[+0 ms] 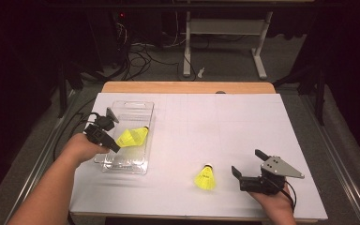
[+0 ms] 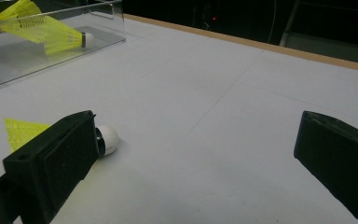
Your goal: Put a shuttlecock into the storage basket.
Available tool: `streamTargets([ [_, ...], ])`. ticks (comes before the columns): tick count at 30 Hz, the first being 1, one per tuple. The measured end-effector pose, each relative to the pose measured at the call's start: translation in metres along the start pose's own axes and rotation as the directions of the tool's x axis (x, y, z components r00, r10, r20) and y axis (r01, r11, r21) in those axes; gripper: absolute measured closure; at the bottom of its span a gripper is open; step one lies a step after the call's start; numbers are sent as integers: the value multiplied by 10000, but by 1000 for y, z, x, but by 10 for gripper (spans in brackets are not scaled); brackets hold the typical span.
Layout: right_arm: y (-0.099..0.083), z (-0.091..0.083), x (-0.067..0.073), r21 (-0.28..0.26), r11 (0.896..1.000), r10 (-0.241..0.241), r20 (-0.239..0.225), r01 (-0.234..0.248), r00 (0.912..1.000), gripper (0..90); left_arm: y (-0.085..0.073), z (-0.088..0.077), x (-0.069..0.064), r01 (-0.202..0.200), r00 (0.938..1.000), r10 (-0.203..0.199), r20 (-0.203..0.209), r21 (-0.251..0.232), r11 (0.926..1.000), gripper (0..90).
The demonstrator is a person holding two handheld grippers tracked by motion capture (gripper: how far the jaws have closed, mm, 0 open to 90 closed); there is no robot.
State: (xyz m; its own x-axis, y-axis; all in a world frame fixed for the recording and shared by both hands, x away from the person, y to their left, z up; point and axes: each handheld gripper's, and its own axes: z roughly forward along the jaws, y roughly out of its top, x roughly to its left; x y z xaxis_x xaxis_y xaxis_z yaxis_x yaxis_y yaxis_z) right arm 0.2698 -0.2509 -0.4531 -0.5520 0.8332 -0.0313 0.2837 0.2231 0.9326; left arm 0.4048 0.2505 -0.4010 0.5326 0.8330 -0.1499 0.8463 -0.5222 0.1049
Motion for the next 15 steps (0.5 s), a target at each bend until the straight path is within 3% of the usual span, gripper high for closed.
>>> streamTargets([
  [15,0,1,1,14,10000,-23,-61,23,10000,3,1,6,0,-50,9999,50,-114,17,10000,612],
])
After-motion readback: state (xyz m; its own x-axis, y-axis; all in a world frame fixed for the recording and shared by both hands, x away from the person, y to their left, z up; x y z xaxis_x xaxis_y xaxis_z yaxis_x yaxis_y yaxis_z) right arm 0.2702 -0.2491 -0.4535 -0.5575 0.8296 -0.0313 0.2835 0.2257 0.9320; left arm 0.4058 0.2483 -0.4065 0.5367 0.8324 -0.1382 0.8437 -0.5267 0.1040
